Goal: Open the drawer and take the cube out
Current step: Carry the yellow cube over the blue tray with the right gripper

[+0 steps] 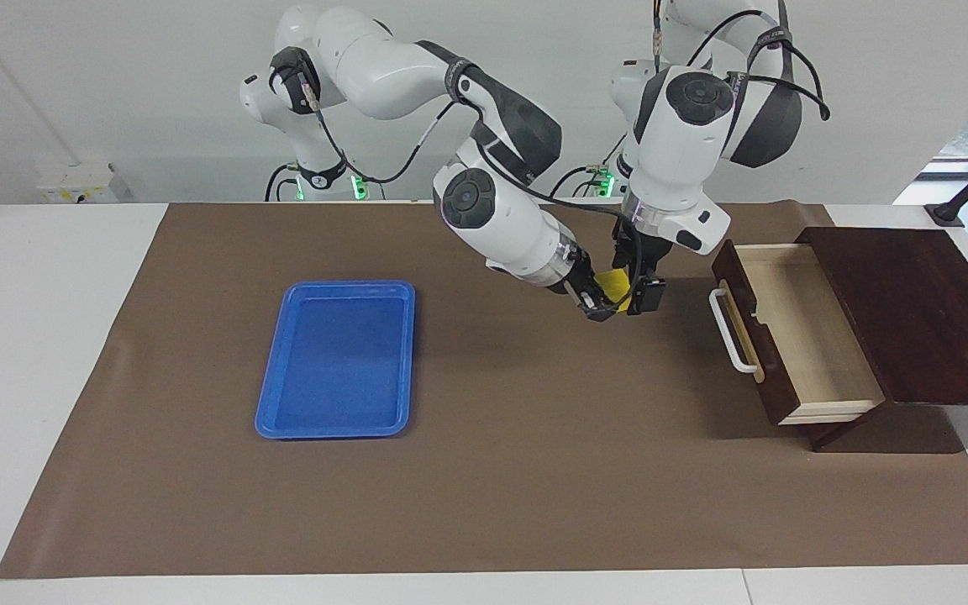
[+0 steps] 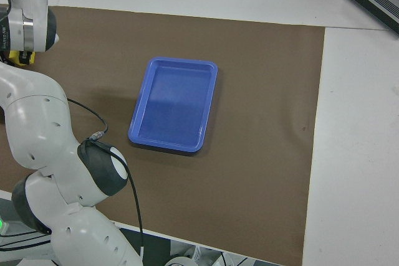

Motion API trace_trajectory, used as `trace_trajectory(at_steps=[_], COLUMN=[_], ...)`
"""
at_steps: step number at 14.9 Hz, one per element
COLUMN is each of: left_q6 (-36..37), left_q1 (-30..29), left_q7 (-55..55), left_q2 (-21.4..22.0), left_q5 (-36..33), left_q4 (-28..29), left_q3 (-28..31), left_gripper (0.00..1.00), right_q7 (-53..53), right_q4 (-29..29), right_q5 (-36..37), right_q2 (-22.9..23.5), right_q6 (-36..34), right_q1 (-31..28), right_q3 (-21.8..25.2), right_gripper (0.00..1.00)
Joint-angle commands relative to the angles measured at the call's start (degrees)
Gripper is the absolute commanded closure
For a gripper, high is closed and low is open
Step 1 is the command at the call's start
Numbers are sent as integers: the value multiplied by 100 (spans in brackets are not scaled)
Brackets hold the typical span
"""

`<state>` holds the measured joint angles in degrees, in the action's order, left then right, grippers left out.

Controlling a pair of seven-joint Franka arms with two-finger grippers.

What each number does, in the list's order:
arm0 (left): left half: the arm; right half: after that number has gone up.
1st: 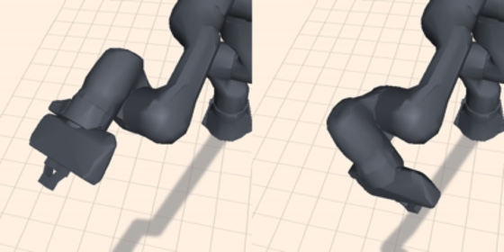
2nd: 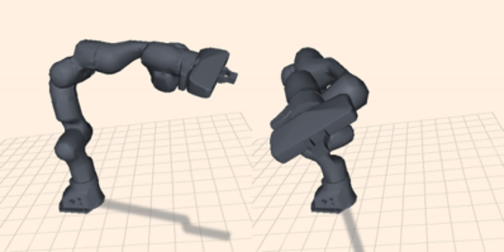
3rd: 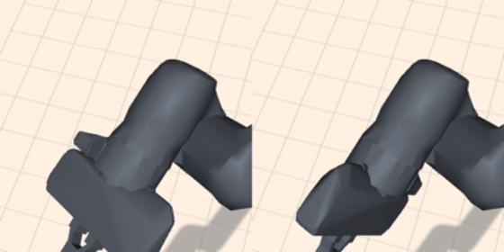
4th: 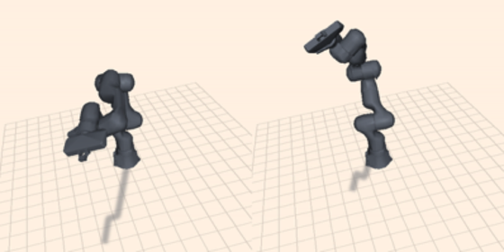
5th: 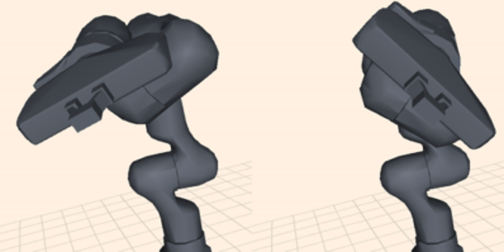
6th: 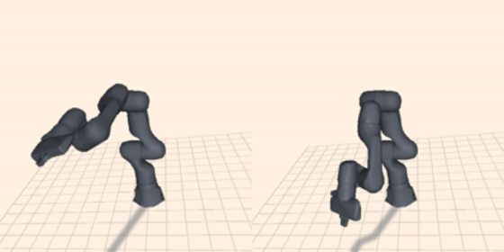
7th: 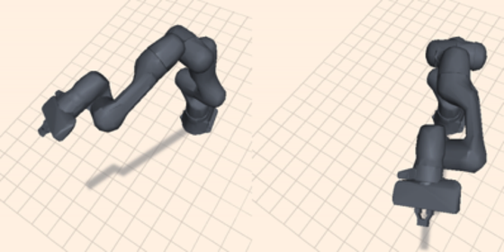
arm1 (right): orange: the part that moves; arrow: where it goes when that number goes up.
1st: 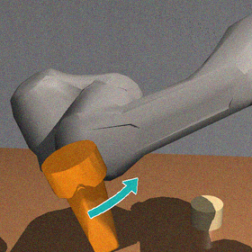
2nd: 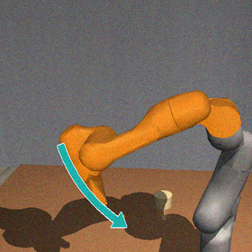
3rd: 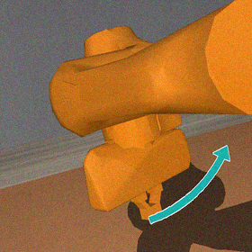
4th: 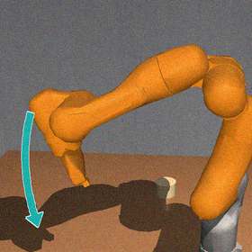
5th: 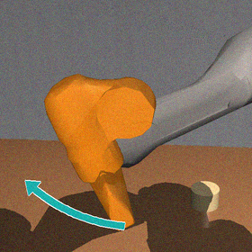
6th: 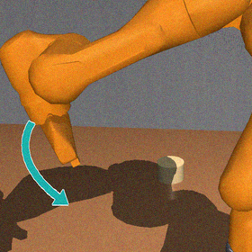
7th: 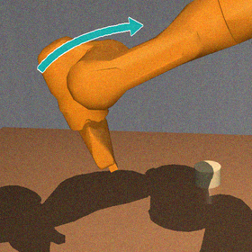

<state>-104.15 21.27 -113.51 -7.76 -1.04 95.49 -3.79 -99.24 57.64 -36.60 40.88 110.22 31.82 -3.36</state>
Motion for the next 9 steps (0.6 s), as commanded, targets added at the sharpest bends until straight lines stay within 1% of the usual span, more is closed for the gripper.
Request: trace_trajectory(at_steps=[1, 3, 5, 7, 8, 9], left_q6=[-106, -141, -508, -790, -835, -914], left_q1=[-245, -508, -746, -1062, -1151, -1230], left_q7=[547, 750, 1171, 1540, 1681, 1848], left_q2=[152, 196, 327, 381, 389, 390], left_q5=[25, 25, 25, 16, 8, 8], left_q4=[190, 347, 750, 1032, 1094, 1156], left_q3=[28, 37, 45, 54, 54, 54], left_gripper=[0, 0, 0, 0, 0, 0], right_q7=[150, 168, 290, 396, 431, 597], right_q4=[45, 54, 71, 150, 307, 639], right_q5=[66, -22, -127, -119, -32, 91], right_q2=[-116, -186, -247, -317, -431, -624], right_q6=[-202, -395, -676, -1027, -1133, -1160], right_q1=[-158, -518, -956, -1370, -1555, -1722], right_q3=[-15, -24, -24, 11, 37, 55], right_gripper=[100, 100, 100, 100, 100, 100])
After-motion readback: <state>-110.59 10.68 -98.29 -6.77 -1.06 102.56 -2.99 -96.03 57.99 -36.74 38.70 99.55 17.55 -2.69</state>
